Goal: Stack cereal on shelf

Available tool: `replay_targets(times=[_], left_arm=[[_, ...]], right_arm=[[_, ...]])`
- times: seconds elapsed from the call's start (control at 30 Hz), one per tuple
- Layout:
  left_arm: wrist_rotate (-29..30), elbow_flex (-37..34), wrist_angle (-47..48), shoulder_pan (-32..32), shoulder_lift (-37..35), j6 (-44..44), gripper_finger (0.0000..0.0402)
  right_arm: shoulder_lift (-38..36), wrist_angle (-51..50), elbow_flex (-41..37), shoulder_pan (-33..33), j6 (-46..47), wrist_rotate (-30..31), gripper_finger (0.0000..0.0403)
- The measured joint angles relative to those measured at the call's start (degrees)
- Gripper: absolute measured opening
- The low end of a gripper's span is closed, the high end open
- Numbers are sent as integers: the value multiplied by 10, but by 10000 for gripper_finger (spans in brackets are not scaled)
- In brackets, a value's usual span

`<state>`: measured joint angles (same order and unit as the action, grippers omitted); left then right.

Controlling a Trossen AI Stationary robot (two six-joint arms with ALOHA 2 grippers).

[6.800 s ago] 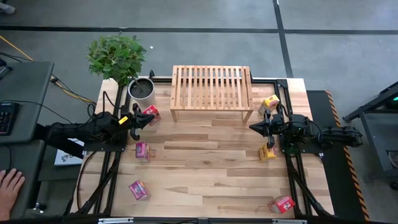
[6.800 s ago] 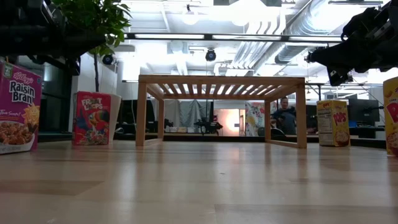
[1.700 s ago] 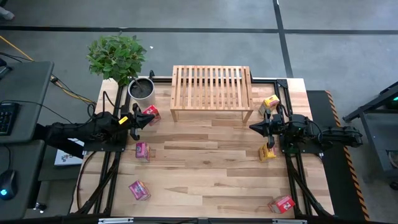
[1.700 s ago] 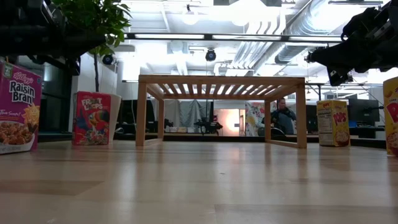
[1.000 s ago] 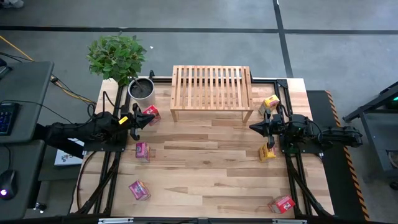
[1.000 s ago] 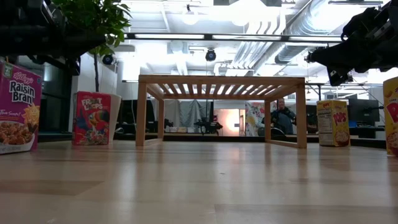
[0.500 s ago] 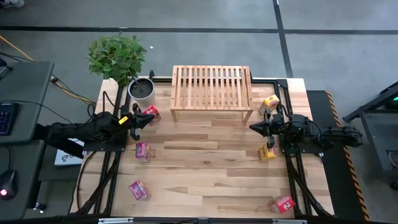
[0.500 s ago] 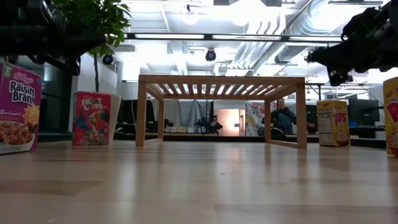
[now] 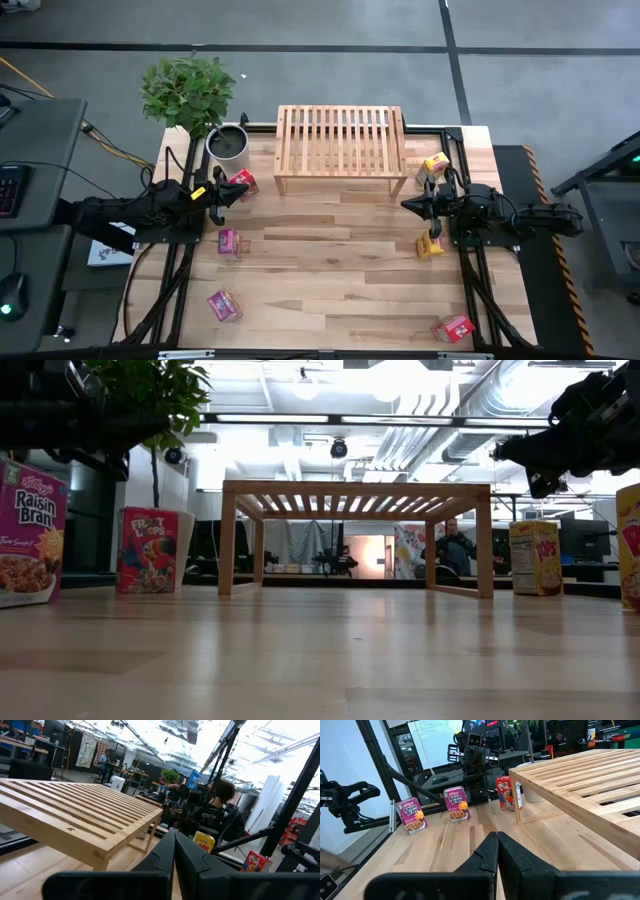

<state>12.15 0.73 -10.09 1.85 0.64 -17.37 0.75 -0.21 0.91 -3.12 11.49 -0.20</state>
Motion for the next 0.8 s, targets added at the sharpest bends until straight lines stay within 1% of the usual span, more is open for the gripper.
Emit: replay_targets(times=[0.8], left_arm=[[0, 0, -12, 0, 0, 0, 3]], right_arm=[[0, 0, 0, 0, 0, 0, 0]])
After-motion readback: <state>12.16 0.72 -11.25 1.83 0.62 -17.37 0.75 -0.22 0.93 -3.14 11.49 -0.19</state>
